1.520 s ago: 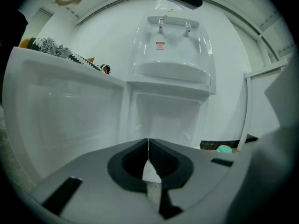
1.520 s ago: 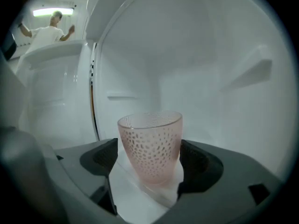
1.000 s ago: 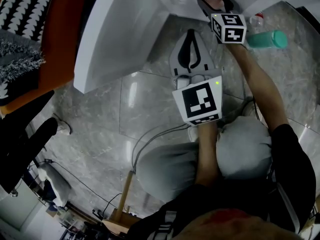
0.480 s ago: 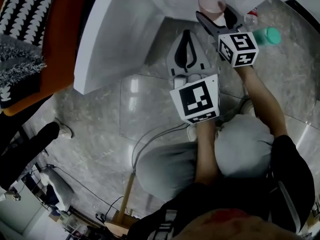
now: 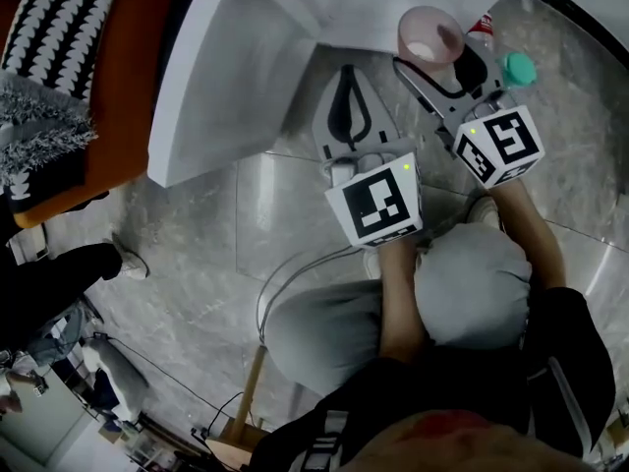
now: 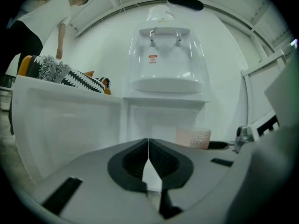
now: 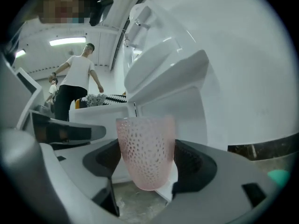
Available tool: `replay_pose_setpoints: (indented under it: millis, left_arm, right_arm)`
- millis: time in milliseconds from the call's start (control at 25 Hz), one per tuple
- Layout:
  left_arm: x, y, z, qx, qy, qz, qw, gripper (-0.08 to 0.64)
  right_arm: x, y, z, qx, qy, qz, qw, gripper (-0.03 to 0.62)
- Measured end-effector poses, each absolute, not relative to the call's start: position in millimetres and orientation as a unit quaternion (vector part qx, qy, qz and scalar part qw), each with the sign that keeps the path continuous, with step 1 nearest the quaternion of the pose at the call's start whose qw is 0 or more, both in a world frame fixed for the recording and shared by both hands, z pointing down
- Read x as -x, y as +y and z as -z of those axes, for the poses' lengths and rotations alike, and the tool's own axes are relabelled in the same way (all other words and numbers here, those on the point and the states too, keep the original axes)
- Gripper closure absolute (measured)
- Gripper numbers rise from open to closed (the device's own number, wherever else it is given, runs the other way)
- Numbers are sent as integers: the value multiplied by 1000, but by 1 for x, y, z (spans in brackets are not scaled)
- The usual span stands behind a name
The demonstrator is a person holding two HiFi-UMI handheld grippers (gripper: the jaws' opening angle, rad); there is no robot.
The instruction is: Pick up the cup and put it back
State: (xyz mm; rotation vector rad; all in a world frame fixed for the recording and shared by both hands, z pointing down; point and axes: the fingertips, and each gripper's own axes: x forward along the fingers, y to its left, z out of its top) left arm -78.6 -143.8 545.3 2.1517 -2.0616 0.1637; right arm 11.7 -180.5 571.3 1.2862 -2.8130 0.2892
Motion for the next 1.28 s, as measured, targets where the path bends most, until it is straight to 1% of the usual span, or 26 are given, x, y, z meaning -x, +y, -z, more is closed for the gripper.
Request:
replay_pose_setpoints:
  millis: [200, 400, 720, 1000, 1280]
  left_arm:
    - [73, -147, -545, -716, -691, -53, 88, 546]
    - [65, -148, -544, -721, -685, -57, 81, 546]
    - [68, -154, -543, -717, -691, -47, 86, 546]
    - [65, -156, -520, -720, -688, -40, 76, 546]
    - [61, -148, -482, -727, -682, -53, 64, 546]
  right_arm:
    - [-19, -164, -556, -386, -918, -83, 26, 233]
    - [-21, -158, -554, -371, -924, -84, 35, 233]
    - [-14, -155, -533, -333, -939, -65, 55, 233]
    - [-15, -152, -491, -309, -948, -36, 73, 233]
    - [-11, -141, -445, -289, -953, -51, 74, 233]
